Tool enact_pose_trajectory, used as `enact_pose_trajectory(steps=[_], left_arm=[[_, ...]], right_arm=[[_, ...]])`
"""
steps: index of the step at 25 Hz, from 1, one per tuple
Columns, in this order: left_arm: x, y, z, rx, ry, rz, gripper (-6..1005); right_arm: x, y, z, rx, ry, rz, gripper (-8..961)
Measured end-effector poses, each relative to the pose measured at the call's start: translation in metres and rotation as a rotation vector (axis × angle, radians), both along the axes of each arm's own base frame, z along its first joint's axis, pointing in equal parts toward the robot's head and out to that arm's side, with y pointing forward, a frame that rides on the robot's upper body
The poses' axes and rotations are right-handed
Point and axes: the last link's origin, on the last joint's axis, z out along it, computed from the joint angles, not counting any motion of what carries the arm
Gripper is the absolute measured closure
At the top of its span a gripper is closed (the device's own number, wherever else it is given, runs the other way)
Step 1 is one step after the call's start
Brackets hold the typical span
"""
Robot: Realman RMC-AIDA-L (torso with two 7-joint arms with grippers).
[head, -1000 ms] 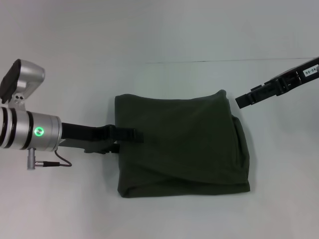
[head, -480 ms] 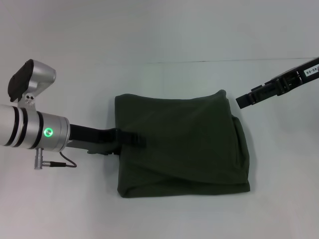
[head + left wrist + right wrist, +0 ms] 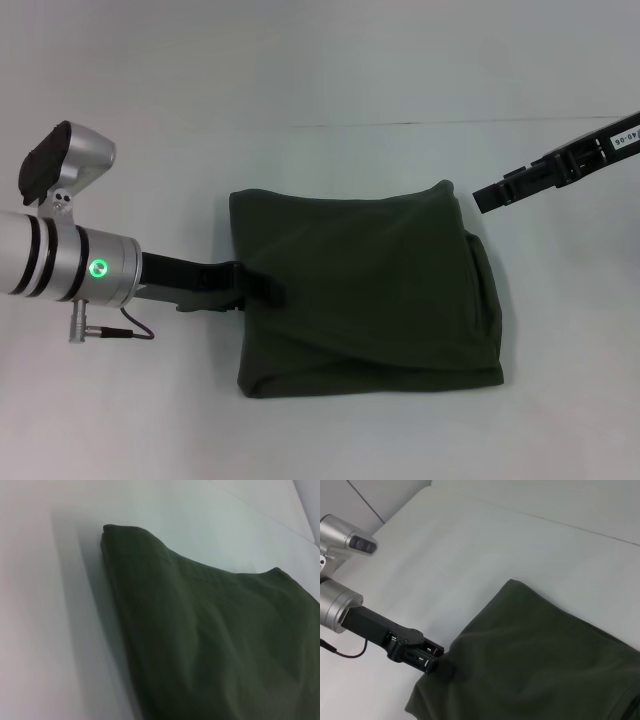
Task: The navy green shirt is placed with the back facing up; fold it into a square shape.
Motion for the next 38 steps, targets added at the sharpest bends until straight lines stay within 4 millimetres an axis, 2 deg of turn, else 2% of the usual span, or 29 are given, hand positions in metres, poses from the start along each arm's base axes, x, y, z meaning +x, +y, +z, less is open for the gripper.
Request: enact_pose_trajectory(steps=[5, 9, 16, 24, 35, 38], left_arm=[[0.000, -0.001, -0.001, -0.003, 0.001, -0.005, 481], [0.000, -0.002, 0.001, -0.015, 0.002, -0.010, 675], [-0.015, -0.001, 0.027, -0.010, 0.011, 0.012, 873], [-0.028, -0.004, 0.050, -0.027, 0.020, 0.026, 870], [-0.034, -0.004, 0.066, -0.022, 0.055, -0.005, 853], [-0.035, -0.002, 0.080, -0.012, 0.084, -0.040, 710]], right_arm=[[0.000, 0.000, 0.000, 0.000, -0.001, 0.000, 44], [0.001, 0.000, 0.000, 0.000, -0.002, -0.002, 44], [0.002, 0.000, 0.000, 0.005, -0.002, -0.005, 44], [0.002, 0.000, 0.000, 0.008, -0.001, -0.005, 44], [0.000, 0.001, -0.002, 0.013, 0.007, -0.001, 44], [-0.005, 0.003, -0.004, 0.023, 0.030, 0.049, 44]])
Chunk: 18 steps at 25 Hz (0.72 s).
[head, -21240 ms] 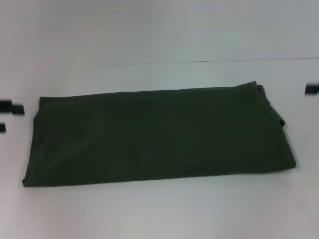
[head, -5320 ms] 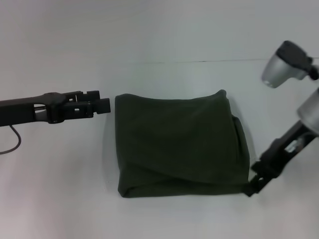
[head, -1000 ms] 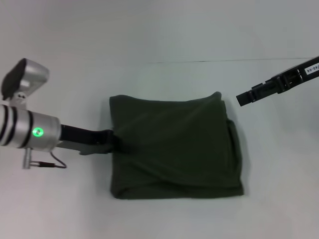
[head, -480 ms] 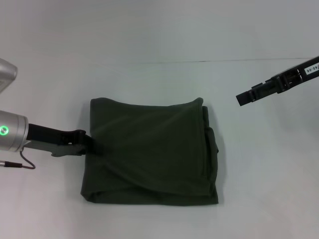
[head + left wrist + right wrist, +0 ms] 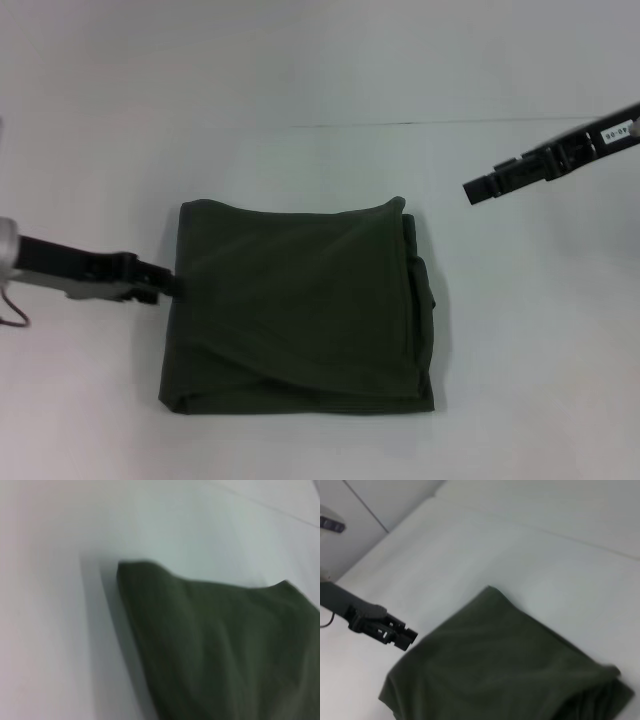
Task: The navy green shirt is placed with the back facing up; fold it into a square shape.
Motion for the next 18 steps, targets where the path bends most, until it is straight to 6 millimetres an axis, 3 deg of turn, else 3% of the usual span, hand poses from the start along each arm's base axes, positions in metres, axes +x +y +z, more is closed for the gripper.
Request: enact_pose_trajectory(steps=[3, 6, 11, 13, 18], left_arm=[[0.008, 0.000, 0.025, 0.034, -0.061, -0.128, 579], [0.016, -0.004, 0.035, 0.069, -0.135, -0.260, 471], [0.025, -0.024, 0.034, 0.170, -0.263, -0.572, 260], [0.026, -0.027, 0.034, 0.210, -0.284, -0.621, 168], [0.022, -0.030, 0.047, 0.311, -0.318, -0.643, 92]], right_arm=[[-0.009, 0.001, -0.005, 0.006, 0.019, 0.118, 44], [-0.016, 0.004, -0.009, 0.014, 0.009, 0.202, 44], [-0.035, 0.011, -0.022, 0.003, -0.044, 0.367, 44], [-0.042, 0.012, -0.033, -0.028, -0.095, 0.412, 44], [-0.055, 0.018, -0.076, -0.046, -0.274, 0.521, 44]])
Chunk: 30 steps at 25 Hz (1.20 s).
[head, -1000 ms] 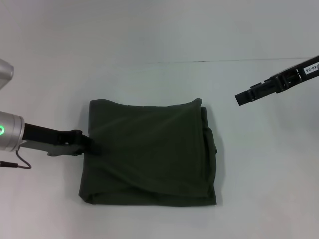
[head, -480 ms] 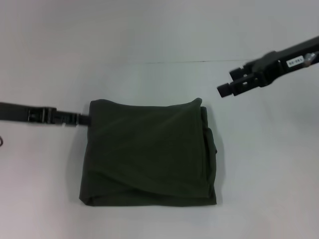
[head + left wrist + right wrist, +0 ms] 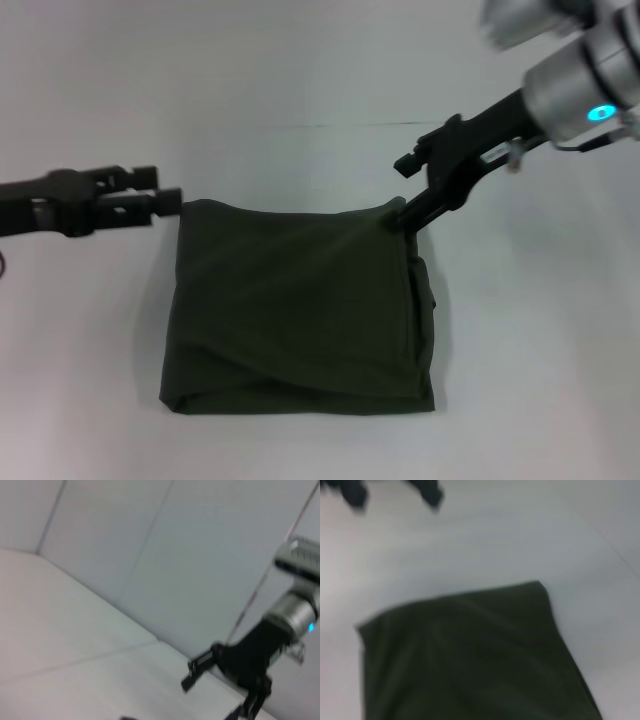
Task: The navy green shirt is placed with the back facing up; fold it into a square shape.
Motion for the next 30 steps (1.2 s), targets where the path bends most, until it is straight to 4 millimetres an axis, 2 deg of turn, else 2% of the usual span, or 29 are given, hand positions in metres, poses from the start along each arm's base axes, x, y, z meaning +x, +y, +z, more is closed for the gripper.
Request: enact_pose_trajectory(steps=[1, 5, 8, 13, 20, 25, 27, 28, 29, 30], left_arm=[[-0.001, 0.000, 0.002, 0.012, -0.003, 0.006, 92], [-0.009, -0.001, 0.015, 0.077, -0.033, 0.040, 91], [-0.012, -0.002, 0.020, 0.100, -0.051, 0.055, 90], [-0.017, -0.004, 0.021, 0.128, -0.068, 0.078, 90], [-0.019, -0.003, 0.019, 0.137, -0.068, 0.092, 89], [-0.020, -0.004, 0.020, 0.136, -0.069, 0.091, 89], [-0.020, -0.004, 0.020, 0.131, -0.063, 0.094, 89], [-0.020, -0.005, 0.021, 0.126, -0.057, 0.093, 89], [-0.020, -0.005, 0.022, 0.125, -0.051, 0.090, 89], [-0.021, -0.006, 0.022, 0.124, -0.045, 0.087, 89]], right_arm=[[0.000, 0.000, 0.000, 0.000, 0.000, 0.000, 44], [-0.001, -0.001, -0.032, 0.016, -0.115, 0.075, 44], [-0.001, -0.004, -0.045, 0.009, -0.165, 0.111, 44], [0.005, -0.005, -0.053, 0.014, -0.204, 0.129, 44], [0.029, -0.009, -0.070, -0.008, -0.262, 0.112, 44], [0.041, -0.010, -0.062, -0.002, -0.318, 0.061, 44], [0.046, -0.008, -0.048, 0.024, -0.321, 0.020, 44], [0.045, -0.008, -0.028, 0.048, -0.264, -0.021, 44], [0.045, -0.008, -0.028, 0.048, -0.264, -0.021, 44], [0.042, -0.011, -0.014, 0.054, -0.190, -0.046, 44]])
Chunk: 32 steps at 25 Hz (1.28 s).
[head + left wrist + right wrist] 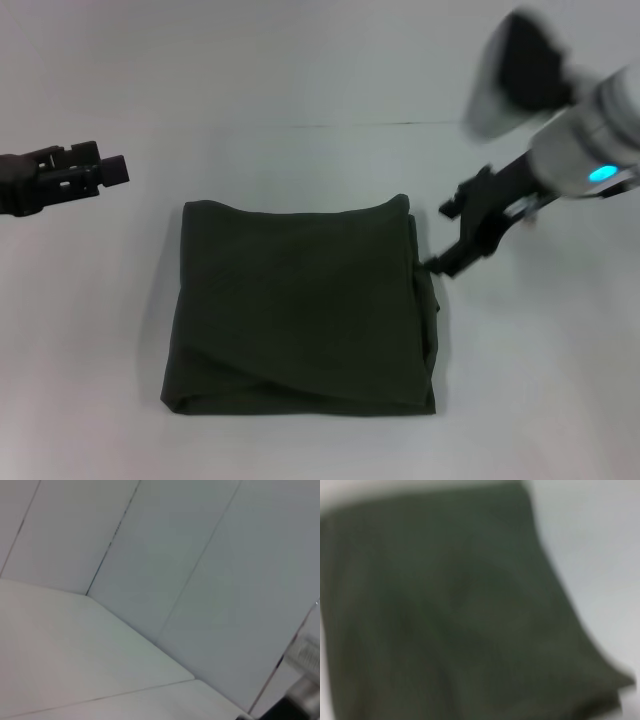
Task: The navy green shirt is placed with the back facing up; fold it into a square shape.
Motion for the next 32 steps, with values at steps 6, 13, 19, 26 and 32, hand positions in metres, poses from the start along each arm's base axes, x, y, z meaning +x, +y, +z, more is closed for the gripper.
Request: enact_pose_trajectory(steps=[6, 13, 19, 26, 32], left_arm=[[0.006, -0.011, -0.013, 0.033, 0.031, -0.146, 90], [0.008, -0.028, -0.044, 0.118, 0.053, -0.354, 90], [0.006, -0.036, -0.057, 0.106, 0.068, -0.396, 94], [0.005, -0.039, -0.065, 0.033, 0.096, -0.415, 97], [0.006, -0.038, -0.066, -0.011, 0.108, -0.409, 97]], right_arm=[[0.004, -0.025, 0.044, -0.005, 0.481, -0.006, 44], [0.039, -0.054, 0.026, -0.011, 0.710, 0.075, 44], [0.039, -0.061, 0.013, 0.001, 0.797, 0.154, 44], [0.035, -0.066, 0.001, -0.005, 0.825, 0.196, 44], [0.034, -0.068, -0.002, -0.011, 0.832, 0.204, 44]])
